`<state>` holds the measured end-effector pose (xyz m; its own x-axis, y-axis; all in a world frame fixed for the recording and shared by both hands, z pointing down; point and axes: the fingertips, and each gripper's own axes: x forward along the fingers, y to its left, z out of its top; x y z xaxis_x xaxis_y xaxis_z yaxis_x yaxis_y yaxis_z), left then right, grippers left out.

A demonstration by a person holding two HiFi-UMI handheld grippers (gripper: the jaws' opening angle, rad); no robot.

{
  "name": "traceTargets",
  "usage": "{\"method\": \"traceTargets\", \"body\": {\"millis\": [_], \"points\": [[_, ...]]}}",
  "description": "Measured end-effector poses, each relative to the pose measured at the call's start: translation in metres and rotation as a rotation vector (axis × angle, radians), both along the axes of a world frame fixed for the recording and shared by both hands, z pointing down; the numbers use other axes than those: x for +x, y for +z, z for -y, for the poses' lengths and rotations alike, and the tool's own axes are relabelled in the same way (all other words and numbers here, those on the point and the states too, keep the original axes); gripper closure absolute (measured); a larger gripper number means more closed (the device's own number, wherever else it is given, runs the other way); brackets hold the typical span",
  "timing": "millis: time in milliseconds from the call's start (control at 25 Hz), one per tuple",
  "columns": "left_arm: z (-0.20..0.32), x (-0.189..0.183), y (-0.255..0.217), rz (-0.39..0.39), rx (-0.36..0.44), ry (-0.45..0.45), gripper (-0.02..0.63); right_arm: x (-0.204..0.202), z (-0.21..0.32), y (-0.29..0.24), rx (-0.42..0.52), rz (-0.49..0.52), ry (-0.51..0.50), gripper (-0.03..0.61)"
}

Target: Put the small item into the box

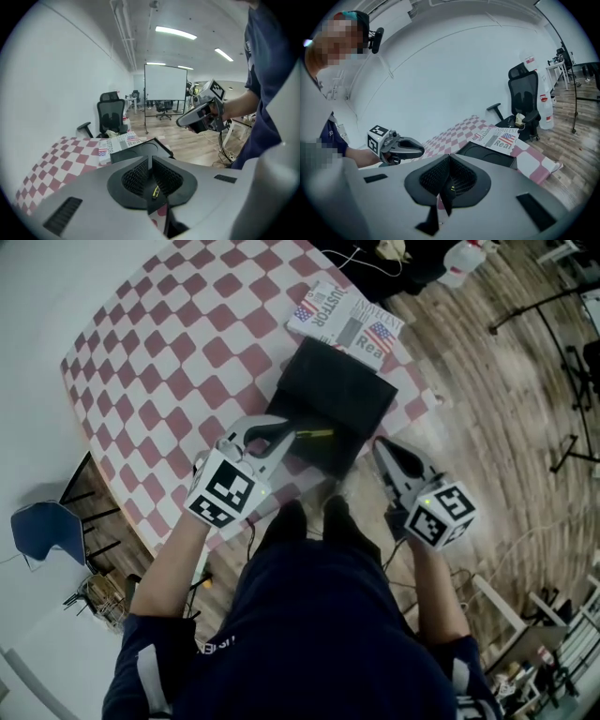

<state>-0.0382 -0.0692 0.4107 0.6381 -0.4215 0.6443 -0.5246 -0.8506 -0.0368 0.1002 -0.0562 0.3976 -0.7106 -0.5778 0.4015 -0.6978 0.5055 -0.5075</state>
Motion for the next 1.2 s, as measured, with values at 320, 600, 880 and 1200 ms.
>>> {"method": "traceTargets", "body": {"millis": [320,600,880,1200], "points": [[-0.011,-0.018,-0.05,-0.162,0.066,-0.106,0.572,-0.032,0.003,-0.028,0.083,-0.024,-0.021,0.561],[-0.016,-0.036,-0.058,-0.28,0.028,-0.184,0.577,-0.056,0.0,-0.043,0.129,-0.064,-0.052,0.561],[-0.022,-0.038,-0.062,-0.311,0.029,-0.181,0.583,-0.07,-0.003,-0.051,0.149,-0.085,-0.083,0.561],[-0.018,-0.038,-0.068,-0.33,0.045,-0.193,0.583,-0.08,-0.004,-0.057,0.174,-0.095,-0.109,0.561]]}}
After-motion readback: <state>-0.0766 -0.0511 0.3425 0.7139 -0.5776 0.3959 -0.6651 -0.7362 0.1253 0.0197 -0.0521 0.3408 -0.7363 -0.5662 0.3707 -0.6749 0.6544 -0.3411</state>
